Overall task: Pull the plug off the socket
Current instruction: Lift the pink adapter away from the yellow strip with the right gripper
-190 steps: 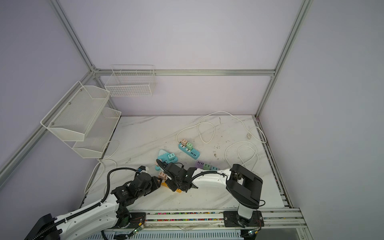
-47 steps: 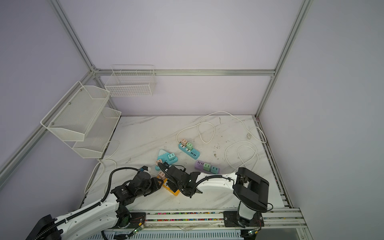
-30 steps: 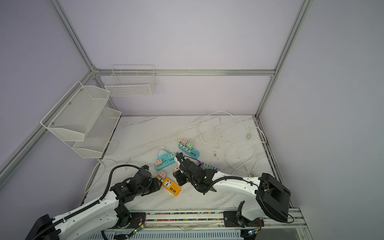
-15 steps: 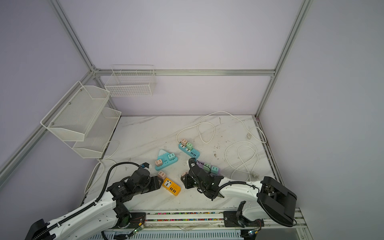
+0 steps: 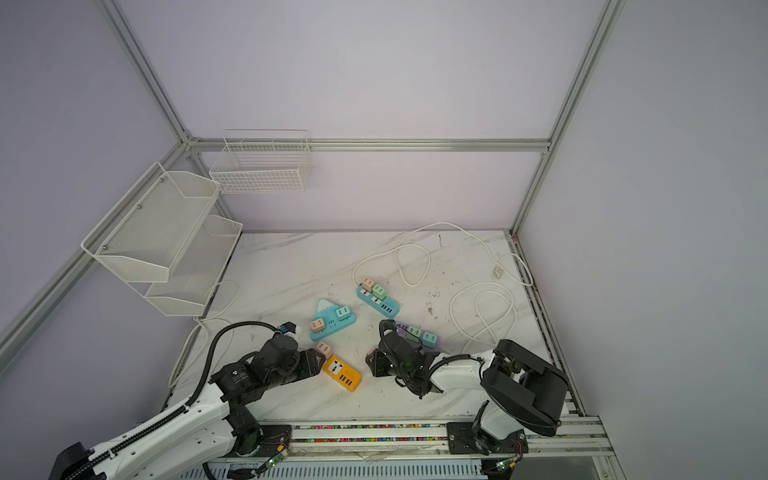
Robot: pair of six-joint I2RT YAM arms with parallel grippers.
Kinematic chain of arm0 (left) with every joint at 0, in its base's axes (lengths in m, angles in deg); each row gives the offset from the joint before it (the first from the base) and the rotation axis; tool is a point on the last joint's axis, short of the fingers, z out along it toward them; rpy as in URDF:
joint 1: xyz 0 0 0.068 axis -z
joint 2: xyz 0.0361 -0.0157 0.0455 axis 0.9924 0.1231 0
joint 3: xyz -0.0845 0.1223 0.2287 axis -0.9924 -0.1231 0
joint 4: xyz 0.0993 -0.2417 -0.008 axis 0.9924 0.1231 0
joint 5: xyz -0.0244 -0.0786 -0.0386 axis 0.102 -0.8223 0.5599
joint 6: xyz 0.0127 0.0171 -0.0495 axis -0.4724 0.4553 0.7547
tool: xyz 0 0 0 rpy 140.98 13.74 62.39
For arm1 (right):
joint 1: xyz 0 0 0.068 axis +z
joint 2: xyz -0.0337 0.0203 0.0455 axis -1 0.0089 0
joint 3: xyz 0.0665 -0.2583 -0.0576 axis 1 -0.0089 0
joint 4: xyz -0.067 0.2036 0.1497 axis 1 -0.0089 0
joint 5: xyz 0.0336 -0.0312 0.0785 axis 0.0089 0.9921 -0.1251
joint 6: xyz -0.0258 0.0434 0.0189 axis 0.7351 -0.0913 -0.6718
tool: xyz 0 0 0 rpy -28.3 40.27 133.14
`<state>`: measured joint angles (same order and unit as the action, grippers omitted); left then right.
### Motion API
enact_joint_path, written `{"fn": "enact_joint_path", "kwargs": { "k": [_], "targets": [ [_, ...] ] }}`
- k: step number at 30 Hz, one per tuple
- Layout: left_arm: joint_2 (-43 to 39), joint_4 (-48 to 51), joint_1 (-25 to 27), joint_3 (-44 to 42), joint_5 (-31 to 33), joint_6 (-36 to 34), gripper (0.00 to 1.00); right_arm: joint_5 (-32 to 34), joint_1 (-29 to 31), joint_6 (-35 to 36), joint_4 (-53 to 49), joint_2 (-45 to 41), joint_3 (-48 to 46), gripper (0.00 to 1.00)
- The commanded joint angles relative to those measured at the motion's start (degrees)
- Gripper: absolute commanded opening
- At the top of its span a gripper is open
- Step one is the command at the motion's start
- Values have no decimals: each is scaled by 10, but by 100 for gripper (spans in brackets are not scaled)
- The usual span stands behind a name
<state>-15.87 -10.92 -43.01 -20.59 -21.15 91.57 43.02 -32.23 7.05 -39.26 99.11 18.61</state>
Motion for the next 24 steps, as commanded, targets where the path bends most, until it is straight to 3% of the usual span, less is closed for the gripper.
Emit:
{"fn": "enact_joint_path", "kwargs": {
  "k": [1,4,15,24],
  "targets": [
    [-8,-10,2,50,11,-8,60,-9,-4,-10,30,20,15,22],
    [-7,-5,2,51,10,-10,60,-3,-11,-12,19,21,17,23],
    [-25,9,1,66,16,-23,64,0,-14,-13,-9,-21,3,54],
    [-44,19,2,84,27,-30,64,31,-14,-10,-72,-75,-7,68]
  ]
}}
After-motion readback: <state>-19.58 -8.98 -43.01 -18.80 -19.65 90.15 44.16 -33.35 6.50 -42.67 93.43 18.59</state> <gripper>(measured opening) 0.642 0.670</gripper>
